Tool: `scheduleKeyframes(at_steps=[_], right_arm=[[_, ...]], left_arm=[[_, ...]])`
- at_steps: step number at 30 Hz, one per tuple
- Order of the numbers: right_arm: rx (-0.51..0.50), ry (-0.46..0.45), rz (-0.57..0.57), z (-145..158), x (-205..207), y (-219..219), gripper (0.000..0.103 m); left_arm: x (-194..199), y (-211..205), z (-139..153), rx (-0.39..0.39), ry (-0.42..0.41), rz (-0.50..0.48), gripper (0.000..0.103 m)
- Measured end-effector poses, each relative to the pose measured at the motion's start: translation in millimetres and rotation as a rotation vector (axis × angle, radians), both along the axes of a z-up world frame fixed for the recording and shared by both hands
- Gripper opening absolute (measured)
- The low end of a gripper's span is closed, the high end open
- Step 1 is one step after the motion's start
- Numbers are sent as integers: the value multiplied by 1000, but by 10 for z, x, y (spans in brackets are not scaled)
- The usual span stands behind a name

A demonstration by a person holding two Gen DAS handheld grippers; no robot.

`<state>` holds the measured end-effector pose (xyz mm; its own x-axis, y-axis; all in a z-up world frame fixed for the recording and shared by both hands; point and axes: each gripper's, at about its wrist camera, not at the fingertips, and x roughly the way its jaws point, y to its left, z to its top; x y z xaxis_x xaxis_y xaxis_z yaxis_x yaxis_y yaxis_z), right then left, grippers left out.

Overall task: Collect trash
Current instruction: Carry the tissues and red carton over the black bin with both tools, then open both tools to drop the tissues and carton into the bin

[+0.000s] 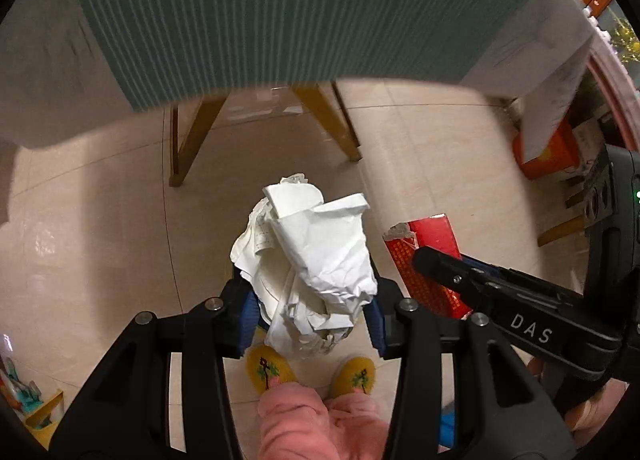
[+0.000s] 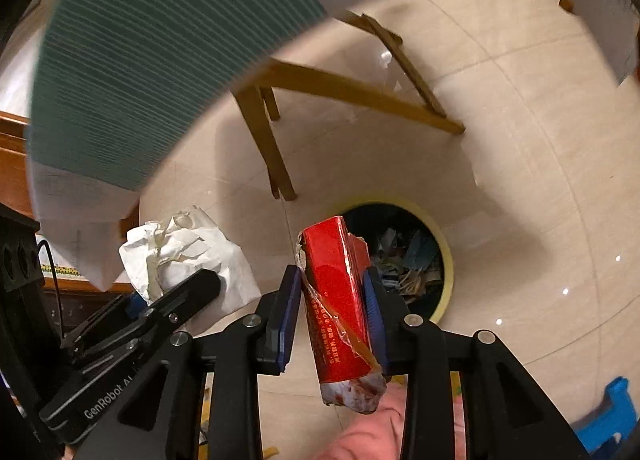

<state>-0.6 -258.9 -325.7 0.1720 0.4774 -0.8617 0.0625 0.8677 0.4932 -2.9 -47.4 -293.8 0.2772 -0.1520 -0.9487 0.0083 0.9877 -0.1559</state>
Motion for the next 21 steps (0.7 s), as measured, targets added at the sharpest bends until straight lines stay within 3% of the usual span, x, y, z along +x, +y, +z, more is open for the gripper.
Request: scheduleKeyframes(at_steps=[5, 9, 10, 11, 16, 21], right_arm=[[4, 10, -12, -578, 41, 130, 40], [-17, 30, -19, -972, 83, 216, 50], [-27, 28, -25, -1033, 22, 227, 55], [-34, 25, -32, -1117, 24, 219, 63], [-83, -7, -24, -1282, 78, 203, 66], [-135, -33, 17, -1332, 20, 217, 66]], left_arm=[[9, 36, -593, 42, 13, 9, 44], [40, 113, -1053, 38, 64, 40, 75], [55, 149, -1129, 38, 68, 44, 86], [62, 169, -1225, 45, 67, 49, 89], [88, 227, -1470, 63, 55, 56, 93], [100, 312, -1525, 63, 52, 76, 93]])
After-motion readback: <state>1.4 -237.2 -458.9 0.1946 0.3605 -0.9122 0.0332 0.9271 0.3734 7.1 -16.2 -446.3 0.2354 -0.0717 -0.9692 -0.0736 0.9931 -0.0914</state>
